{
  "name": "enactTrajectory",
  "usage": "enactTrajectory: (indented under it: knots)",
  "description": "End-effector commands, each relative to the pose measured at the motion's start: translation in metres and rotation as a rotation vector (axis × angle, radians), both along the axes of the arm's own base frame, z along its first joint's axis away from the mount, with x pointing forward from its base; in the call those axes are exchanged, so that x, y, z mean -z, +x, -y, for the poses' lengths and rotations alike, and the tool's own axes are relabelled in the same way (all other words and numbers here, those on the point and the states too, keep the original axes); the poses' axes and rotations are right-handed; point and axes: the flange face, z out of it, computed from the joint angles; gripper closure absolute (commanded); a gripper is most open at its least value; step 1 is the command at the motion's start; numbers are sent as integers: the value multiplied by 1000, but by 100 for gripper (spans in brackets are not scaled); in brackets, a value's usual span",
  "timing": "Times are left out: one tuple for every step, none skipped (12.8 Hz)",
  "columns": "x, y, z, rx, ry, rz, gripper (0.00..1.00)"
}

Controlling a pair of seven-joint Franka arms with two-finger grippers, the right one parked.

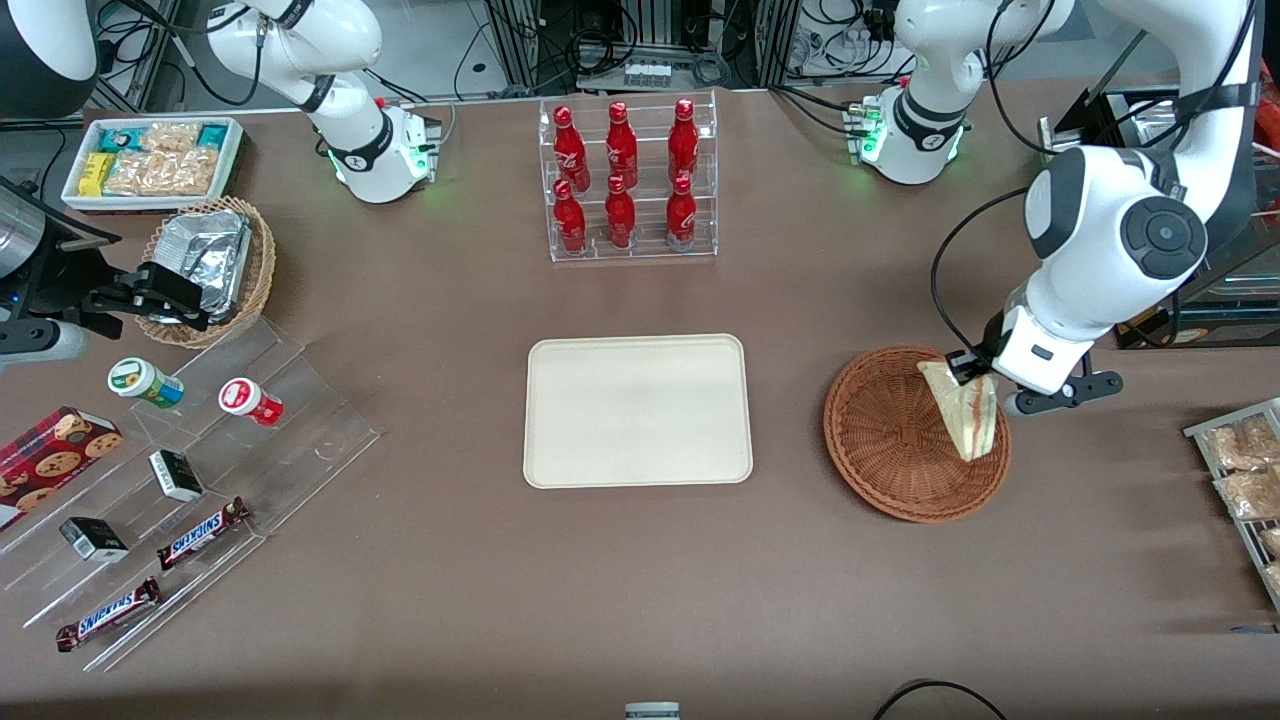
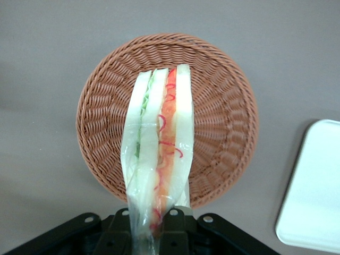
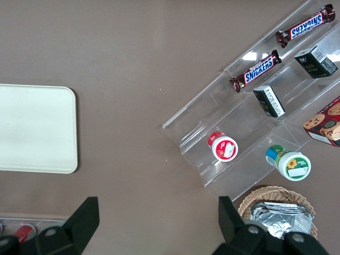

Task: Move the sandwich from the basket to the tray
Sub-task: 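Close the left gripper on the sandwich's crust edge, then lift the sandwich and carry it toward the white tray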

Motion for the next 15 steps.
enactTrajectory:
  knots:
    - [-28, 4, 25, 48, 17, 5, 100]
    - [-31, 2, 41, 75, 14, 11, 100]
    - [-32, 1, 54, 98, 9, 16, 100]
    - [-35, 0, 67, 120, 4, 22, 100]
    - [-38, -3, 81, 145, -2, 27, 100]
    - [-38, -4, 95, 166, -9, 28, 100]
    - [-39, -5, 110, 187, -19, 31, 100]
    - [-41, -6, 122, 206, -27, 36, 100]
    - [-41, -8, 134, 223, -35, 34, 100]
    - [-39, -8, 143, 234, -43, 31, 100]
    - [-37, -14, 160, 245, -45, 29, 100]
    - [-32, -20, 178, 254, -45, 22, 100]
    - [-29, -20, 188, 245, -26, 26, 100]
    - [-22, -21, 202, 233, -4, 29, 100]
    - [-16, -23, 221, 220, 16, 37, 100]
